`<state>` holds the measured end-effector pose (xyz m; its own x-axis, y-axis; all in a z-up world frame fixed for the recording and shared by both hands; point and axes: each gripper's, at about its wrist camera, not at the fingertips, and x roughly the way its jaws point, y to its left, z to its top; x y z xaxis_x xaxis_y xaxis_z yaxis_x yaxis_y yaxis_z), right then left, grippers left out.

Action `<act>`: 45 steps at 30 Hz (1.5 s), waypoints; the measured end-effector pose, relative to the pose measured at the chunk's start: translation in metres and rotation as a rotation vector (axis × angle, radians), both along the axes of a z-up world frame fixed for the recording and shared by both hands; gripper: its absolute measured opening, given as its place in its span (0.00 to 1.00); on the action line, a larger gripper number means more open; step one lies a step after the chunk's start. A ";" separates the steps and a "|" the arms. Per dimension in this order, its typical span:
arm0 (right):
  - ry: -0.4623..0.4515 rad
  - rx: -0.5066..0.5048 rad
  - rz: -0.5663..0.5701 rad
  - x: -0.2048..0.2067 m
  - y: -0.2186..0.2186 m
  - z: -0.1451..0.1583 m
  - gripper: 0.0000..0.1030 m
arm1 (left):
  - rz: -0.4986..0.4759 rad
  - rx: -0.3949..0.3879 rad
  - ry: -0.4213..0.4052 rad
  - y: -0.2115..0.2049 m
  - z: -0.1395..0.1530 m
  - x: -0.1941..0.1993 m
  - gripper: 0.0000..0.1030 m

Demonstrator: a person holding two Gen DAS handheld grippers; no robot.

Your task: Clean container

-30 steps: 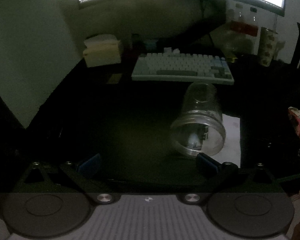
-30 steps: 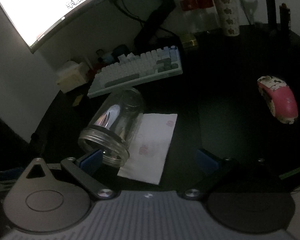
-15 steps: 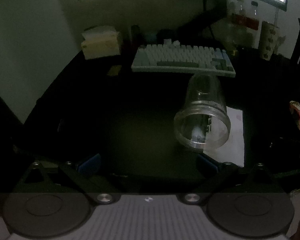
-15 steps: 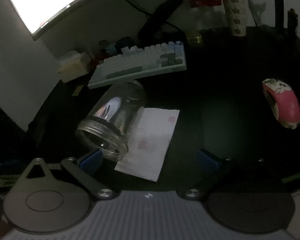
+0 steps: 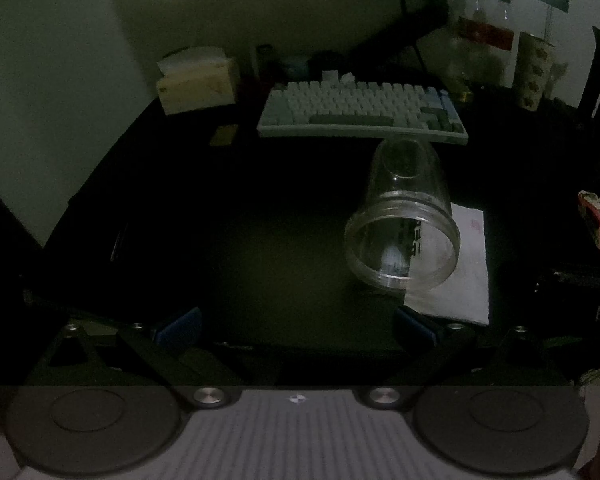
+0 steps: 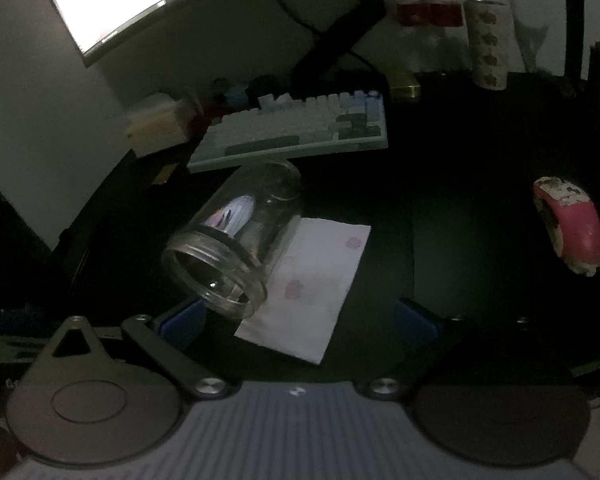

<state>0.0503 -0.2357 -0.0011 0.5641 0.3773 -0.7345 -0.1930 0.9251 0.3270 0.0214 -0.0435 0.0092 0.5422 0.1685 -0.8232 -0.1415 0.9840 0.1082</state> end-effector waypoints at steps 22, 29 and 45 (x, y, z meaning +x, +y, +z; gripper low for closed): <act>0.025 0.001 0.057 0.007 0.007 -0.011 0.99 | 0.017 -0.054 -0.001 0.030 0.000 0.002 1.00; 0.033 -0.002 0.067 0.009 0.006 -0.012 0.99 | 0.023 -0.055 0.012 0.036 -0.004 0.005 1.00; 0.029 0.002 0.071 0.007 0.009 -0.012 0.99 | -0.030 -0.069 0.007 0.035 -0.002 0.002 1.00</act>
<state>0.0572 -0.2263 -0.0126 0.5144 0.4170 -0.7493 -0.2482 0.9088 0.3354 0.0234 -0.0081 0.0072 0.5401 0.0952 -0.8362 -0.1115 0.9929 0.0410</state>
